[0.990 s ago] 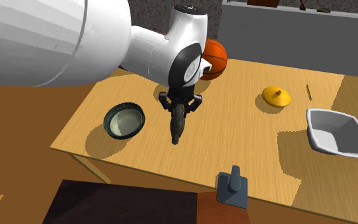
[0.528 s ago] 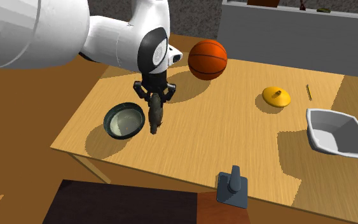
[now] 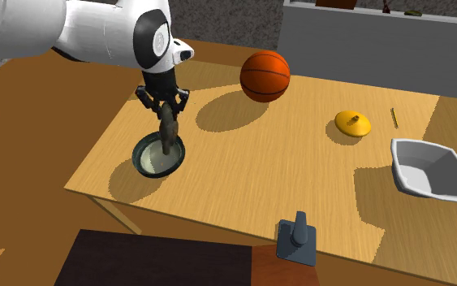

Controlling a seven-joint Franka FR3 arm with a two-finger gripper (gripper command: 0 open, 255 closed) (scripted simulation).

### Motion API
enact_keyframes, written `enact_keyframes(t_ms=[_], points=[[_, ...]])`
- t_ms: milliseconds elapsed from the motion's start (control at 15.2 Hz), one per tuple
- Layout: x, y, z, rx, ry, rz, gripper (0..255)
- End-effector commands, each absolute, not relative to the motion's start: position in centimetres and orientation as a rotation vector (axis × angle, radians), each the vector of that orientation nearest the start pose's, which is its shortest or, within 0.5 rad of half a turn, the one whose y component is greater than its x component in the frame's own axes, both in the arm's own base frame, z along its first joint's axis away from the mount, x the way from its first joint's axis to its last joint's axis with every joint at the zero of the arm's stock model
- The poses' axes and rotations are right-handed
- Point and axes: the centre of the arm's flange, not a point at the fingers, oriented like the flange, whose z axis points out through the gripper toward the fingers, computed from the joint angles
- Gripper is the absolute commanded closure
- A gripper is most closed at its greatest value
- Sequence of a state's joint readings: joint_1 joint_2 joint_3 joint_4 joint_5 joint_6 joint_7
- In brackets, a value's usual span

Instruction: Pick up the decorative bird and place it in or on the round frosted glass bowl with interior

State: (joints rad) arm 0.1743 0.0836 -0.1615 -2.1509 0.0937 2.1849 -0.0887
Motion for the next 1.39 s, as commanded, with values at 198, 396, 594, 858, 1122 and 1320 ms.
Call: enact_keyframes(t_ms=[198, 396, 594, 858, 1122, 1320], points=[[56.9, 7.2, 36.6, -3.076, -0.069, 0.070, 255], [57.8, 9.7, 36.4, -3.076, -0.069, 0.070, 255], [57.8, 9.7, 34.8, -3.076, -0.069, 0.070, 255], [57.8, 9.7, 32.7, -3.076, -0.069, 0.070, 255], [57.8, 9.7, 30.6, -3.076, -0.069, 0.070, 255], [57.8, 9.7, 29.0, -3.076, -0.069, 0.070, 255]])
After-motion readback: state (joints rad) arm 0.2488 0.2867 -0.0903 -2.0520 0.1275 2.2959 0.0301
